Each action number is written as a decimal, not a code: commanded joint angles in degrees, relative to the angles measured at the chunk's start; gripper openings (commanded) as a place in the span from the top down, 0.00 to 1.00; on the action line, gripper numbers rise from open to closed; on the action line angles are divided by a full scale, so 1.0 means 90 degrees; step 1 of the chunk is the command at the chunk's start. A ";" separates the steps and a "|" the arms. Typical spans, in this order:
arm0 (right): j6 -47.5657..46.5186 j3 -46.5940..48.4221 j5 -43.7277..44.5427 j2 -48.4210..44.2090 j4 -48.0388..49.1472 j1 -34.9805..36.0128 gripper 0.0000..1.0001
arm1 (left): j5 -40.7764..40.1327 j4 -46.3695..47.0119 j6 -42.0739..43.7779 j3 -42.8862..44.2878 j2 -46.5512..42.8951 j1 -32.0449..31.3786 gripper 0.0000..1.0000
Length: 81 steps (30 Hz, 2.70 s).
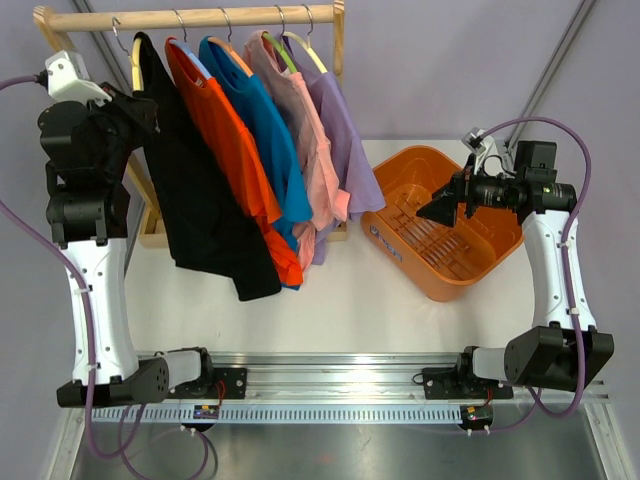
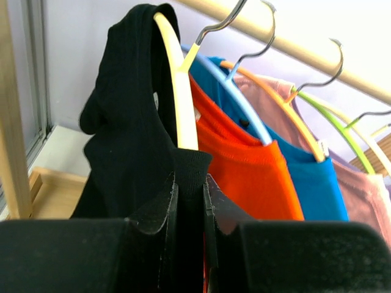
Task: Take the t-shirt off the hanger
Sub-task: Grab a hanger with a tshirt on it with the left arm, then remove the tshirt from the hanger
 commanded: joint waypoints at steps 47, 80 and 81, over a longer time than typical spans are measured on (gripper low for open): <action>-0.5147 0.0408 -0.1357 0.0256 -0.3108 0.3451 0.01 | 0.5792 -0.3787 -0.0179 -0.4195 -0.3705 -0.0510 1.00; -0.1221 0.0896 -0.1709 0.0080 0.0643 0.3813 0.01 | 0.6281 -0.0897 -0.1947 -0.3638 -0.2270 -0.3381 1.00; -0.1230 0.0886 -0.1699 0.0080 0.0633 0.3832 0.01 | 0.6251 -0.0810 -0.1879 -0.3619 -0.2162 -0.3459 1.00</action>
